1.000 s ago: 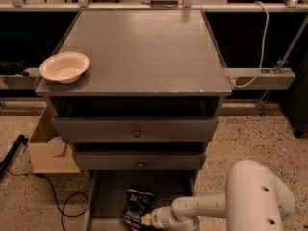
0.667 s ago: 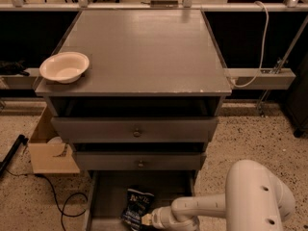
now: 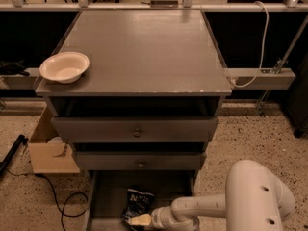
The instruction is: Pick blue chip bag from bottom drawer and place on counter
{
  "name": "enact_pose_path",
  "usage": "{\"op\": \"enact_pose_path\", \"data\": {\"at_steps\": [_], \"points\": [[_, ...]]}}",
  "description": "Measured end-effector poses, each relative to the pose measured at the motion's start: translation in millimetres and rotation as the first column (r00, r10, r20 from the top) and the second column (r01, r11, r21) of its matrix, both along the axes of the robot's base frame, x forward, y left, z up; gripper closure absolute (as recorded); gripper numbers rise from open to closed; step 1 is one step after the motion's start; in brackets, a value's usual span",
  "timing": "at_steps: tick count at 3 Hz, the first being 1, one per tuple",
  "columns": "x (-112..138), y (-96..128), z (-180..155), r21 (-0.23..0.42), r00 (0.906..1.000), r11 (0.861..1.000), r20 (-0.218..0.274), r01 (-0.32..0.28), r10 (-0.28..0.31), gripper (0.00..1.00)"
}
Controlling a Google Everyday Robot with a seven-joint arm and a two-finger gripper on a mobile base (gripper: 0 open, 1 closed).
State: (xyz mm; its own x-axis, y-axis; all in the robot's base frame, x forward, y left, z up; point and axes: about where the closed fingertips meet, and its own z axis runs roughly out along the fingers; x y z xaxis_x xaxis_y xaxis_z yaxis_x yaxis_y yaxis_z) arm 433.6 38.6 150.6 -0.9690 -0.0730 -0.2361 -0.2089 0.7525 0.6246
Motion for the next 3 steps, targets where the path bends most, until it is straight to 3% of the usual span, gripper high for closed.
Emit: {"op": "enact_pose_path", "data": {"at_steps": [1, 2, 3], "points": [[0.0, 0.1, -0.7, 0.005, 1.0000, 1.000, -0.003, 0.002, -0.002, 0.00], [0.3, 2.5, 4.0, 0.051, 1.0000, 0.999, 0.001, -0.008, 0.008, 0.00], [0.8, -4.1, 13.2, 0.100, 0.9996, 0.995, 0.023, 0.016, -0.019, 0.00]]}}
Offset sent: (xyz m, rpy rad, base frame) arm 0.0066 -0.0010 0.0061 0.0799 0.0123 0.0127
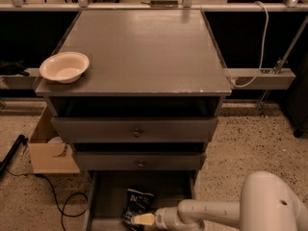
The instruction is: Pick blue chip bag from bottom drawer and place on counter
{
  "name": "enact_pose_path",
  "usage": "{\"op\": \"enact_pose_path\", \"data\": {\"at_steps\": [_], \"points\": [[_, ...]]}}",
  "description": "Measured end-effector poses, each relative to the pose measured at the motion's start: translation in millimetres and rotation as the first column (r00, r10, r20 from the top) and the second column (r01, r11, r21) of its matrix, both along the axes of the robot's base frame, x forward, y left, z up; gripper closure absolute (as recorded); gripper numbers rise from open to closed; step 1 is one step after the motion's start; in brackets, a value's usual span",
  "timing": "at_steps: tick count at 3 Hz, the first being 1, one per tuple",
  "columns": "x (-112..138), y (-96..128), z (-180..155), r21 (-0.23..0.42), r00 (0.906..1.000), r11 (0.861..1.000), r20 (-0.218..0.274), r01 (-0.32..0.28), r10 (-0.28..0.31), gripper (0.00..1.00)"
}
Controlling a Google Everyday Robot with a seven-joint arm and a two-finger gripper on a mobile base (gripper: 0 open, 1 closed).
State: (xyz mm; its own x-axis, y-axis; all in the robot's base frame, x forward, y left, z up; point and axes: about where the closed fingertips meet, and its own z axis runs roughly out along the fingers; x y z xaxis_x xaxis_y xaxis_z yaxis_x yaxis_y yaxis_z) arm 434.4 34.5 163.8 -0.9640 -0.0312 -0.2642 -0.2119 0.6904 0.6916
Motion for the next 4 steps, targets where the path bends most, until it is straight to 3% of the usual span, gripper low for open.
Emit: {"op": "enact_pose_path", "data": {"at_steps": [1, 3, 4], "points": [[-4.5, -22.7, 20.9, 0.078, 0.9875, 0.990, 0.098, 0.116, -0.123, 0.00], [9.1, -18.3, 37.6, 0.090, 0.9878, 0.991, 0.113, 0.098, -0.107, 0.00], [36.9, -18.1, 74.7, 0.082, 0.9807, 0.993, 0.170, 0.083, -0.096, 0.00]]}}
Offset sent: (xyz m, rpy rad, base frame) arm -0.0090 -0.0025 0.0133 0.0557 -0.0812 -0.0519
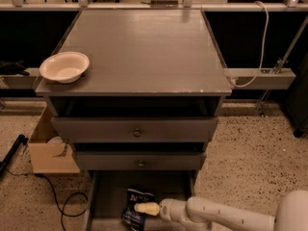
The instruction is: Pick blue chip bag from bottom drawer and place on counter
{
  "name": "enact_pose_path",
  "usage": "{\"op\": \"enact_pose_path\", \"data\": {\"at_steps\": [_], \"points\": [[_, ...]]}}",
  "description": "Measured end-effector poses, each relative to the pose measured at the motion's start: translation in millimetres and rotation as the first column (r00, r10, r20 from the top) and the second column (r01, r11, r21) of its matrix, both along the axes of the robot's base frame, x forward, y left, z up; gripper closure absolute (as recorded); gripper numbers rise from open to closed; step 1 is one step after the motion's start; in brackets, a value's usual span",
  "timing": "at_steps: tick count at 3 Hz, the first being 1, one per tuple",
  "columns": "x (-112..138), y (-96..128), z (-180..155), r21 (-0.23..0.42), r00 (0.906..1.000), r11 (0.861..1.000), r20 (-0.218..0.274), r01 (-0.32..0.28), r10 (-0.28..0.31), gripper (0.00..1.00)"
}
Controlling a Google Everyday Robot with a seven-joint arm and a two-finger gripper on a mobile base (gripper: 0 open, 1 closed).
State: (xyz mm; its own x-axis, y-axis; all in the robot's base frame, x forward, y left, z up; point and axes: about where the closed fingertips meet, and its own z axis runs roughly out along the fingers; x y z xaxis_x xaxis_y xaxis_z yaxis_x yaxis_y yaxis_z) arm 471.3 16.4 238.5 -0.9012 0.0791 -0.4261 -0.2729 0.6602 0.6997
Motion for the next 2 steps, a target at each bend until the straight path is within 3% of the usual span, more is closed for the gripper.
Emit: {"op": "enact_pose_path", "data": {"at_steps": [1, 2], "points": [[1.0, 0.7, -0.2, -0.002, 1.0000, 1.000, -0.001, 0.001, -0.001, 0.00], [-6.1, 5.9, -18.0, -0.004, 0.9992, 1.000, -0.038, 0.009, -0.009, 0.00]]}}
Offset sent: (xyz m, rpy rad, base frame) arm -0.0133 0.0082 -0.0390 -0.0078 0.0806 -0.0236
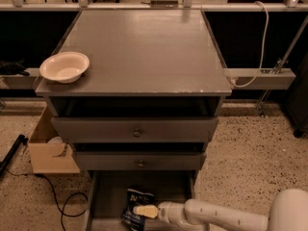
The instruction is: Pick blue chip bag from bottom drawer and place on counter
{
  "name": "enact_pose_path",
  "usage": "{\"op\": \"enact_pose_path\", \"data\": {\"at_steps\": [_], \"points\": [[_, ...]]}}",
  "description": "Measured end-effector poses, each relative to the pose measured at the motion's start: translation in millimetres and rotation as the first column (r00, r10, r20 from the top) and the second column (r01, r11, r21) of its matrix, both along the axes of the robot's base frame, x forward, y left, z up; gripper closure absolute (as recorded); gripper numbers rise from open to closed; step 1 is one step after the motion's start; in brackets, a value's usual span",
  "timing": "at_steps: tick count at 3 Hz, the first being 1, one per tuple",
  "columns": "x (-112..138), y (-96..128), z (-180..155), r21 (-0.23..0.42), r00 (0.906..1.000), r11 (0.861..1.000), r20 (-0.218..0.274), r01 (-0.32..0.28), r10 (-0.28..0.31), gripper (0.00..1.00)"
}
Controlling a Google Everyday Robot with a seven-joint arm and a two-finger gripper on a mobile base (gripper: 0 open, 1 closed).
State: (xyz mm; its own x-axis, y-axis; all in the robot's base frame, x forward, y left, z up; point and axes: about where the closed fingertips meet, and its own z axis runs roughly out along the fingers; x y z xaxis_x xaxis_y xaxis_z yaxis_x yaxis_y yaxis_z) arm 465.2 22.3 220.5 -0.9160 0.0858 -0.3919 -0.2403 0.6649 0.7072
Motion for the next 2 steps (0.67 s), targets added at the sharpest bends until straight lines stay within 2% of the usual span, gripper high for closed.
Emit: {"op": "enact_pose_path", "data": {"at_steps": [2], "points": [[5.0, 18.9, 0.6, -0.041, 0.9992, 0.998, 0.012, 0.039, -0.039, 0.00]]}}
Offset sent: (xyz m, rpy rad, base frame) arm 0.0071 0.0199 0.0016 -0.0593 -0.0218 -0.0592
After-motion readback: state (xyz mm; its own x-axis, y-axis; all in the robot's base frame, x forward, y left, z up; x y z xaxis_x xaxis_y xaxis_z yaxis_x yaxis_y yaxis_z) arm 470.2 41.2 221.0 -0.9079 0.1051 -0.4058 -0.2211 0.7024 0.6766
